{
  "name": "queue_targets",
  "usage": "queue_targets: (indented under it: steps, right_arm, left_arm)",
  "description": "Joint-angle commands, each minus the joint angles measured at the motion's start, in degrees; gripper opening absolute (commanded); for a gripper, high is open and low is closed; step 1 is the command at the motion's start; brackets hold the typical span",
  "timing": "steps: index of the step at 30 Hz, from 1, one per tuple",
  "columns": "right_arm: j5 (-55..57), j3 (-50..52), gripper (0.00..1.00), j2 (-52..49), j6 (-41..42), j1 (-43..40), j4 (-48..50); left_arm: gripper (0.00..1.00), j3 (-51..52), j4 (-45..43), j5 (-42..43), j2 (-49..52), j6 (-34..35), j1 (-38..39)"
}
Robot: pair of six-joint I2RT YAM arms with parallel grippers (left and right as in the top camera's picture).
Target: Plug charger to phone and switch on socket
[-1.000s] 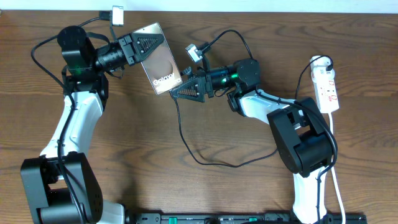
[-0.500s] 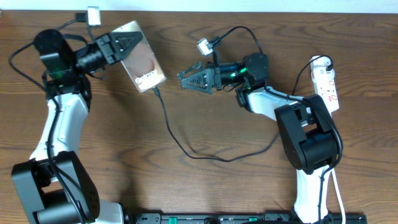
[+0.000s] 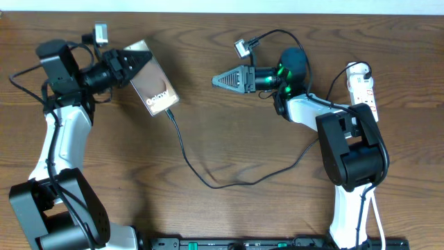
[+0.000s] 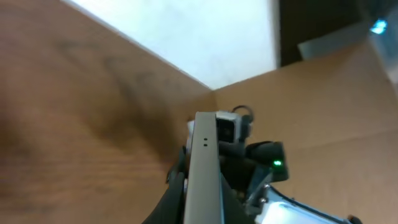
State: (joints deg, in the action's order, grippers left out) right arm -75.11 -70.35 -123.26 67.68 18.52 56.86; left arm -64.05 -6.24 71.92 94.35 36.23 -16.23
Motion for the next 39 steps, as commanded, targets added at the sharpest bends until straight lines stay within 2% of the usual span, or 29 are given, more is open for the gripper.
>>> queue_targets:
  steps: [1,7,12,16,21,39]
  right_arm:
    - [1.07,-0.61,0.99,0.39,-4.63,-0.15,-1.11]
    - [1.31,-0.61,0.99,0.39,-5.64,-0.15,-1.55]
    - [1.49,-0.61,0.99,0.39,-6.54,-0.11,-2.91]
    - [1.49,-0.61,0.99,0.39,-6.95,-0.11,-3.80]
    - [1.49,-0.61,0.99,0.39,-6.95,-0.09,-3.96]
    - [1.49,-0.61,0.99,0.39,-6.97,0.04,-3.96]
  left_arm:
    - [0.07,-0.24,6.88,-5.20,-0.04,-9.33,0.02]
    - [0.07,-0.11,21.11,-13.86,-0.04,-17.31,0.15]
    - [0.07,1.38,26.51,-18.60,-0.02,-21.22,0.57]
    - [0.08,3.30,26.53,-19.74,-0.02,-21.24,0.55]
    - [0.08,5.68,26.58,-25.09,0.00,-21.22,0.55]
    - [0.08,13.49,24.81,-27.04,0.00,-21.22,0.57]
